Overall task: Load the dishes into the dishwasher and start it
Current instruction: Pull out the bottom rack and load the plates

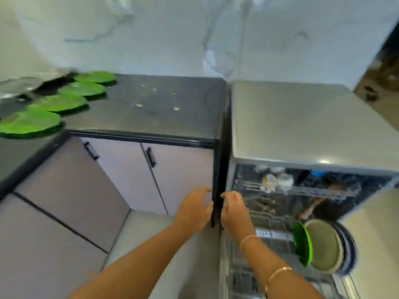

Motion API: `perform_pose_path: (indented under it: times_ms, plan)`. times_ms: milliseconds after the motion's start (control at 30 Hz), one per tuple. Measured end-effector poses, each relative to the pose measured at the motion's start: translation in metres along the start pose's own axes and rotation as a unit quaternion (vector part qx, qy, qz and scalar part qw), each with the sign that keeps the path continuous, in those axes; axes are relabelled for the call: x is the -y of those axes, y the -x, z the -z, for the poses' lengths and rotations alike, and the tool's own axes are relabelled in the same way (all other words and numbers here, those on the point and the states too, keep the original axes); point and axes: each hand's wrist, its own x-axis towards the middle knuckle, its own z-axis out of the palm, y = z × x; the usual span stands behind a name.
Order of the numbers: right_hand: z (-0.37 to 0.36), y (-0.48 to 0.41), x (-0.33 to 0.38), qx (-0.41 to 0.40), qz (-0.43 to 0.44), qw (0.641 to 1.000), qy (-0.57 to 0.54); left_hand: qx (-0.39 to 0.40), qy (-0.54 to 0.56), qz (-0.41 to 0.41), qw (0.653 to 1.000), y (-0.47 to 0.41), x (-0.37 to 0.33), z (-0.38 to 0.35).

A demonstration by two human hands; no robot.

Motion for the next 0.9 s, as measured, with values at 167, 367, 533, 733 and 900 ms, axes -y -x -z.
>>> perform_pose_path:
  times_ms: [167,367,533,733,900]
  plan:
    - [-0.022,-0.047,0.108,0.039,0.064,0.997,-0.031,-0.109,0.005,-0.002,0.994,-0.028,0.041,0.104]
    - [-0.081,-0.122,0.226,0.025,0.098,0.99,-0.097,-0.192,0.0,0.036,0.981,-0.063,0.129,0.218]
    - [-0.133,-0.173,0.322,0.003,0.113,0.983,-0.145,-0.228,-0.012,0.08,0.97,-0.079,0.202,0.3]
    - [-0.178,-0.219,0.377,0.021,0.11,0.98,-0.167,-0.265,-0.002,0.142,0.954,-0.109,0.26,0.351]
    - [-0.204,-0.274,0.4,0.055,0.065,0.983,-0.164,-0.273,-0.01,0.201,0.941,-0.135,0.294,0.368]
